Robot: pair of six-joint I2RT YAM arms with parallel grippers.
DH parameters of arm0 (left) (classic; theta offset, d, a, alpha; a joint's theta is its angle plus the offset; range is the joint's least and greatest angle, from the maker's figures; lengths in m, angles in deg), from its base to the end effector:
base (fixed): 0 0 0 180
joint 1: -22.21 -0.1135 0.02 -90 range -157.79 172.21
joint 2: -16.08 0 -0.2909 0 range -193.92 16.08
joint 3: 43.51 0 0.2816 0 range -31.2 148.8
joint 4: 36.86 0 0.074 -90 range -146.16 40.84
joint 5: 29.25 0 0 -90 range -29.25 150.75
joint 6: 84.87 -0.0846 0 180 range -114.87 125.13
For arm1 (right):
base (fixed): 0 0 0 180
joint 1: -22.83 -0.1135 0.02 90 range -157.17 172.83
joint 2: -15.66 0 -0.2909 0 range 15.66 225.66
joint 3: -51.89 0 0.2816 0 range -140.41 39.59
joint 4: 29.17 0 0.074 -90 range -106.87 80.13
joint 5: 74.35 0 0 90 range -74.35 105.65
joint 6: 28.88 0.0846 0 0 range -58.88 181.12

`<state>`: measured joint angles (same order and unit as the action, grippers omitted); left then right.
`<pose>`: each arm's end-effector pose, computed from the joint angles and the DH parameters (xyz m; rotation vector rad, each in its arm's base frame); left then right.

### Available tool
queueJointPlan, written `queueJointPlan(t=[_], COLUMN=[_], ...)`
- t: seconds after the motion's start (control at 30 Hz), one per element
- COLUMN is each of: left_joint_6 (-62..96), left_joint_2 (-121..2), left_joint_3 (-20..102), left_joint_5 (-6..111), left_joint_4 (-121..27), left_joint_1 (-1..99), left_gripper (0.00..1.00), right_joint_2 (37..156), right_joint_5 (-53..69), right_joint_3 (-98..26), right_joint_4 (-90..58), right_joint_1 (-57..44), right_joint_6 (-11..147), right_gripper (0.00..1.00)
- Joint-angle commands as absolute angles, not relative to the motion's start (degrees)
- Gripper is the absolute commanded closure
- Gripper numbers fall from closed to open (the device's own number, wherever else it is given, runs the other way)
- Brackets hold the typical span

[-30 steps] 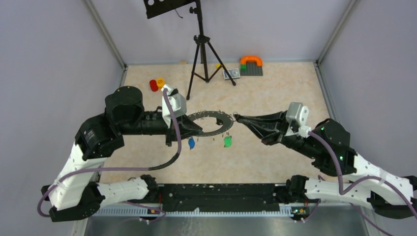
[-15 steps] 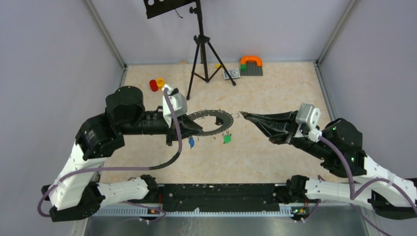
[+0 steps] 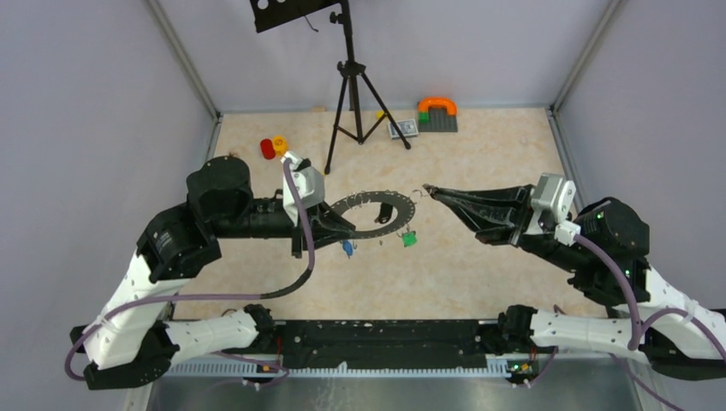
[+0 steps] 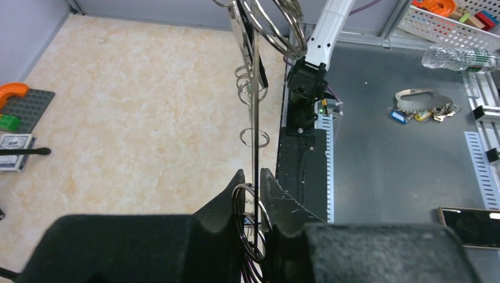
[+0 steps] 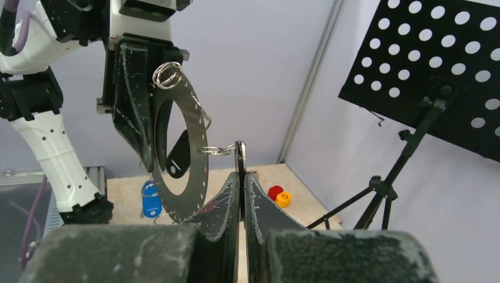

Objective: Remove the keys from the keyring

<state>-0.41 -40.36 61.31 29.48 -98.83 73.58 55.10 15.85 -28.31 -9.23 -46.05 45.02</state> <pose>0.0833 -0.1746 0.5320 1.2448 1.4382 -1.0481 0.0568 0.1462 0.5385 -0.8395 0.9212 0.8014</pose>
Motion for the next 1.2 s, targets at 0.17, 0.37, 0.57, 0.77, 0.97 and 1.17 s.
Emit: queueJointPlan(t=[0.17, 0.37, 0.57, 0.77, 0.97, 1.17], left_joint_6=[2.88, 3.50, 4.18, 4.91, 7.85, 11.31], left_joint_2=[-37.69, -36.58, -35.16, -33.37, -32.47, -33.78], left_joint_3=[56.51, 54.31, 52.22, 50.21, 48.27, 46.01], left_joint_5=[25.69, 25.40, 25.78, 27.26, 27.34, 25.67], left_joint_4=[-92.54, -90.80, -87.53, -81.68, -72.24, -62.47], left_joint_1=[73.66, 73.71, 73.71, 73.71, 73.71, 73.67], left_gripper=[0.68, 0.60, 0.46, 0.21, 0.16, 0.27], right_joint_2=[57.33, 57.76, 57.85, 57.93, 59.07, 61.64], right_joint_5=[14.88, 13.72, 13.14, 13.31, 12.79, 13.02], right_joint_3=[-33.97, -34.38, -34.31, -34.08, -34.27, -36.02], right_joint_4=[-9.80, -8.73, -7.29, -7.05, -6.97, -4.49], right_joint_1=[-46.34, -46.39, -46.34, -46.39, -46.36, -46.37], right_joint_6=[41.40, 40.84, 40.38, 40.85, 41.98, 42.13], right_gripper=[1.00, 1.00, 1.00, 1.00, 1.00, 1.00])
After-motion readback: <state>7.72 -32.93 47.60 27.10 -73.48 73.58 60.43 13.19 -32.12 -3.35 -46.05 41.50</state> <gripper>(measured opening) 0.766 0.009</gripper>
